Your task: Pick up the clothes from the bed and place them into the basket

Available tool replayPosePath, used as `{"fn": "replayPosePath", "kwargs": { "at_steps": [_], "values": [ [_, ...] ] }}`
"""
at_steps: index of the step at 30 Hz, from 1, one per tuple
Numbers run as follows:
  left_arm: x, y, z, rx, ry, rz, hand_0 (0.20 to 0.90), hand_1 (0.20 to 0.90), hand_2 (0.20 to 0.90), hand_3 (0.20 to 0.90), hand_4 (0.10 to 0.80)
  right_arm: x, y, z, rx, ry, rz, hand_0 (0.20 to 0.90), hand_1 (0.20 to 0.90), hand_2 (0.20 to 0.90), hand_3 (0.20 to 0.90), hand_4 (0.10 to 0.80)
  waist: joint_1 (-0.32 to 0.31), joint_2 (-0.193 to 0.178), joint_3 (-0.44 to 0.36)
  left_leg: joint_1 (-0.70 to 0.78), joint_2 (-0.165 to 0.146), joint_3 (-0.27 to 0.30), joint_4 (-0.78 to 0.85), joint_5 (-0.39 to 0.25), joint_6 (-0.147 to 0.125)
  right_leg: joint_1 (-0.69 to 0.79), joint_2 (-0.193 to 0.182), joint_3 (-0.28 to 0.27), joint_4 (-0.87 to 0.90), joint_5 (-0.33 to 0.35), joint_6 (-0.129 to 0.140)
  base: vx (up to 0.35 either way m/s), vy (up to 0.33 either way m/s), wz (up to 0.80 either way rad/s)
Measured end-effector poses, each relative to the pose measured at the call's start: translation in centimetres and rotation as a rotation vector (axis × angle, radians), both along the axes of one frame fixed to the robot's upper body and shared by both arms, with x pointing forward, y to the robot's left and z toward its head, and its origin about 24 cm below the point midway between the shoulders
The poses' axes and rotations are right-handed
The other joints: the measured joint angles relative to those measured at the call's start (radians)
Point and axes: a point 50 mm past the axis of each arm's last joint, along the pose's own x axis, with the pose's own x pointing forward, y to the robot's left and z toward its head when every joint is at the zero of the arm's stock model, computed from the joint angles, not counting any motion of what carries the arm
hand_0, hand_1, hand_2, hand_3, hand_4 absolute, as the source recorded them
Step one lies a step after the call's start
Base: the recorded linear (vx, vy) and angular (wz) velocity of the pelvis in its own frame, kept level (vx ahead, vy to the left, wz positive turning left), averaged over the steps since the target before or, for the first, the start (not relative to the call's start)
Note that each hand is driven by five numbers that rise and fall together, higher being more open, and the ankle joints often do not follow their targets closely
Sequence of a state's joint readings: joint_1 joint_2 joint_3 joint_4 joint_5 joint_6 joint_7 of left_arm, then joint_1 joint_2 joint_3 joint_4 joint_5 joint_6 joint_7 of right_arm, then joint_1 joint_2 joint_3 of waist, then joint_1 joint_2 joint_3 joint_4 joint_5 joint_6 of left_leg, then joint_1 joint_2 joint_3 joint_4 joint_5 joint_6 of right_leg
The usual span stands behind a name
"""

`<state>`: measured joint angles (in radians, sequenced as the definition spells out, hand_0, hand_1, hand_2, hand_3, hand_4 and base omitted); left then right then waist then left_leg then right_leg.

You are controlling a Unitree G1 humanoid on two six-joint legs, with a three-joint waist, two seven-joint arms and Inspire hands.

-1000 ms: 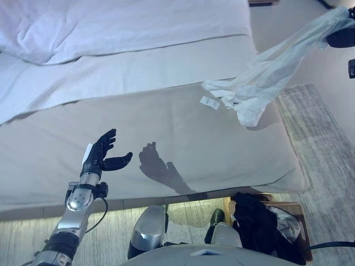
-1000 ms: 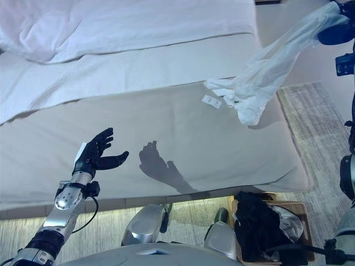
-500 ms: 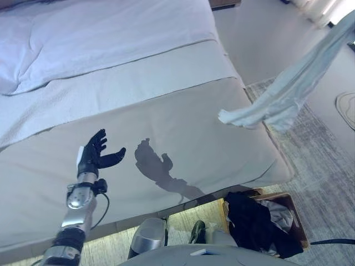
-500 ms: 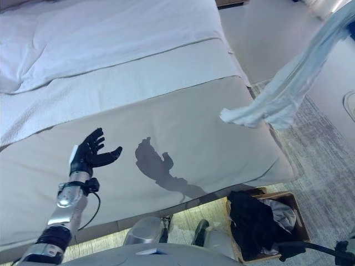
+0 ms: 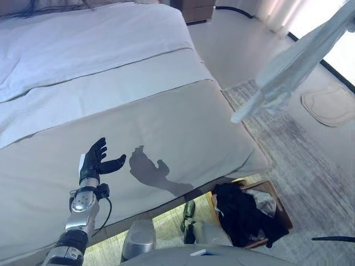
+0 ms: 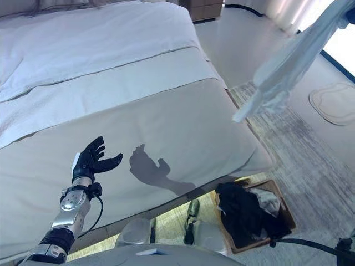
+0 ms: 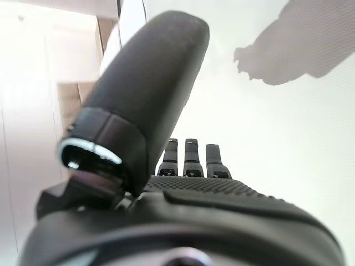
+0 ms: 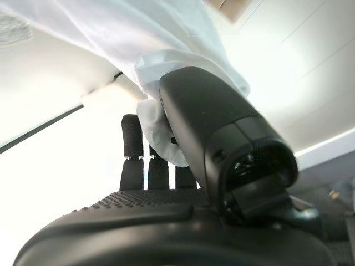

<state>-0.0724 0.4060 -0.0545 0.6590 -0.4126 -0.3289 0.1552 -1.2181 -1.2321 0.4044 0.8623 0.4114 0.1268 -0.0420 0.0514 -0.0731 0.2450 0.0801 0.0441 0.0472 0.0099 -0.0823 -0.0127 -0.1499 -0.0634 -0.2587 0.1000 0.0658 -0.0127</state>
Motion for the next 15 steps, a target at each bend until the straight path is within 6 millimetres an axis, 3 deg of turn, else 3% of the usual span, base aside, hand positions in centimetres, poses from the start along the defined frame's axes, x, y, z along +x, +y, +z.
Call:
{"fn": "replayPosePath", "kwargs": {
  "at_steps": [1, 3, 8, 15],
  "values": [
    [0.0, -0.2, -0.1, 0.001, 0.004, -0.004, 0.900, 0.900, 0.900, 0.900, 0.800, -0.1, -0.3, -0.3, 0.010, 0.011, -0.025, 0.300, 0.300, 0.300, 0.200, 0.100, -0.004, 0.000, -0.005, 0.023, -0.012, 0.000, -0.013, 0.022, -0.004, 0.020, -0.013, -0.005, 0.037, -0.033, 0.003, -0.075, 0.085, -0.16],
    [0.0, -0.4, -0.2, 0.003, 0.008, -0.007, 0.900, 0.900, 0.900, 0.900, 0.800, -0.4, -0.5, 0.0, 0.015, -0.017, -0.048, 0.300, 0.300, 0.300, 0.200, 0.100, -0.006, 0.006, -0.009, 0.034, -0.019, 0.001, -0.012, 0.024, -0.007, 0.049, -0.021, 0.002, -0.004, -0.028, 0.013, -0.056, 0.072, -0.03],
    [-0.1, -0.1, -0.1, 0.010, 0.000, 0.029, 0.900, 0.900, 0.900, 0.900, 0.800, -1.7, -1.6, 0.8, 0.012, -0.049, -0.101, 0.300, 0.300, 0.300, 0.200, 0.100, -0.003, 0.020, -0.024, 0.039, -0.027, 0.002, -0.011, 0.028, -0.008, 0.092, 0.003, 0.013, -0.101, 0.025, 0.011, -0.037, 0.069, -0.04],
    [-0.1, -0.2, -0.2, -0.007, -0.002, 0.048, 0.900, 0.900, 0.900, 0.900, 0.800, -2.2, -2.5, 0.4, 0.052, -0.061, -0.129, 0.300, 0.300, 0.300, 0.200, 0.100, -0.005, 0.024, -0.029, 0.072, -0.027, 0.019, -0.014, 0.028, -0.009, 0.143, 0.016, 0.035, -0.161, 0.037, 0.006, -0.030, 0.043, -0.10]
  ]
}}
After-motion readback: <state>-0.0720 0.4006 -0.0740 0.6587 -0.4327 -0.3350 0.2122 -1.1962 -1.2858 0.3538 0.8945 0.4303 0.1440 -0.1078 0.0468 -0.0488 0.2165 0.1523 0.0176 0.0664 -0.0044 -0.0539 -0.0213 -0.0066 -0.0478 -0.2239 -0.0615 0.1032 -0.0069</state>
